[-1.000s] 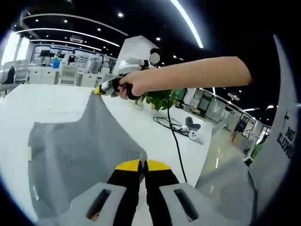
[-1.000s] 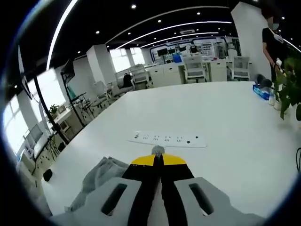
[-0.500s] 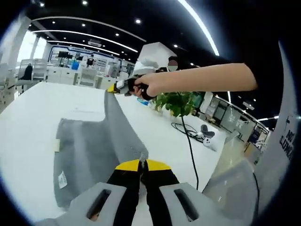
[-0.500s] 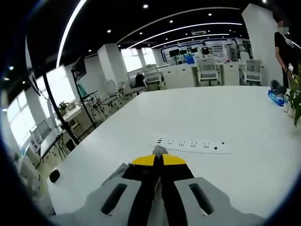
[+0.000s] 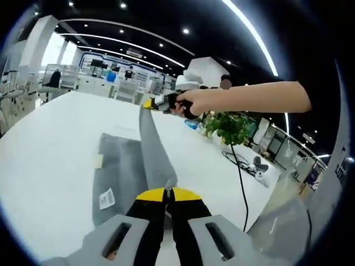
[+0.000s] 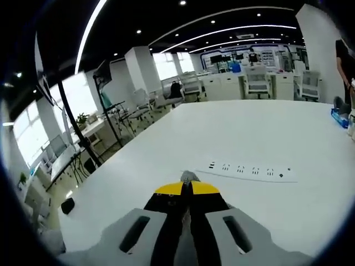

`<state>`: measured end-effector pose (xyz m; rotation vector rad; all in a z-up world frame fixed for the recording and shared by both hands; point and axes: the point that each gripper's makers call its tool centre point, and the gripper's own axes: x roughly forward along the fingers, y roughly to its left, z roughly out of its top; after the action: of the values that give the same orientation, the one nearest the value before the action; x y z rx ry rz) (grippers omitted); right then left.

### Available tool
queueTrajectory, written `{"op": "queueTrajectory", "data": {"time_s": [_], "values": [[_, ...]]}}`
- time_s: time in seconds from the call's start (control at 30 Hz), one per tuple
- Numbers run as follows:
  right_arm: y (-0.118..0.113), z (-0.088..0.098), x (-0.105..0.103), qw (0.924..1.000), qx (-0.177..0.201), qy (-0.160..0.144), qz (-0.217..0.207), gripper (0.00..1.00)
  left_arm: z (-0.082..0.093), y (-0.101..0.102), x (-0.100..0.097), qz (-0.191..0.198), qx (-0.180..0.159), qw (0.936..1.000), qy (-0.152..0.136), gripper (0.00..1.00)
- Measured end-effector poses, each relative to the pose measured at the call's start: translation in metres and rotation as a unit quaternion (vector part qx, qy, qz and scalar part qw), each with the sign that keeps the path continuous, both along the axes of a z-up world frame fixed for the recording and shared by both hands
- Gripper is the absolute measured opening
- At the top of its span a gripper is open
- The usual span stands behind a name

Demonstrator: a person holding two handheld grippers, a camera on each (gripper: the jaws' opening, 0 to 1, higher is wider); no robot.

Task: Fold the towel on the table until its edges align and the towel forms a compact rectangular stack.

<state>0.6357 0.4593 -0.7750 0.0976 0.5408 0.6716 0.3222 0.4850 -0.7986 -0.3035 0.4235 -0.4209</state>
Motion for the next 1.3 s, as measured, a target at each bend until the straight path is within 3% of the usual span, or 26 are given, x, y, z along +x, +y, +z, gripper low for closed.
{"op": "queueTrajectory", "data": {"time_s": [0.2,0.47,0.8,1.03,1.1,1.23,1.3], "values": [[0.024,-0.014,-0.004,0.9998,-0.010,0.009,0.013,0.01,-0.024,0.025,-0.002,0.033,-0.007,0.9992,0.021,0.03],[0.042,-0.037,-0.007,0.9993,-0.024,0.017,0.025,0.01,-0.047,0.041,-0.003,0.053,-0.011,0.9973,0.049,0.03],[0.065,-0.074,-0.002,0.9983,-0.035,0.033,0.034,0.01,-0.070,0.051,-0.005,0.064,-0.023,0.9948,0.076,0.03],[0.077,-0.080,-0.002,0.9976,-0.033,0.026,0.054,0.02,-0.077,0.054,-0.007,0.072,-0.035,0.9923,0.095,0.04],[0.076,-0.084,-0.002,0.9971,-0.040,0.026,0.060,0.04,-0.077,0.054,-0.008,0.072,-0.035,0.9921,0.097,0.06],[0.077,-0.082,-0.002,0.9963,-0.042,0.019,0.072,0.09,-0.073,0.054,-0.004,0.066,-0.027,0.9934,0.090,0.24],[0.076,-0.081,0.001,0.9962,-0.042,0.016,0.074,0.12,-0.072,0.056,-0.003,0.066,-0.018,0.9940,0.085,0.27]]}}
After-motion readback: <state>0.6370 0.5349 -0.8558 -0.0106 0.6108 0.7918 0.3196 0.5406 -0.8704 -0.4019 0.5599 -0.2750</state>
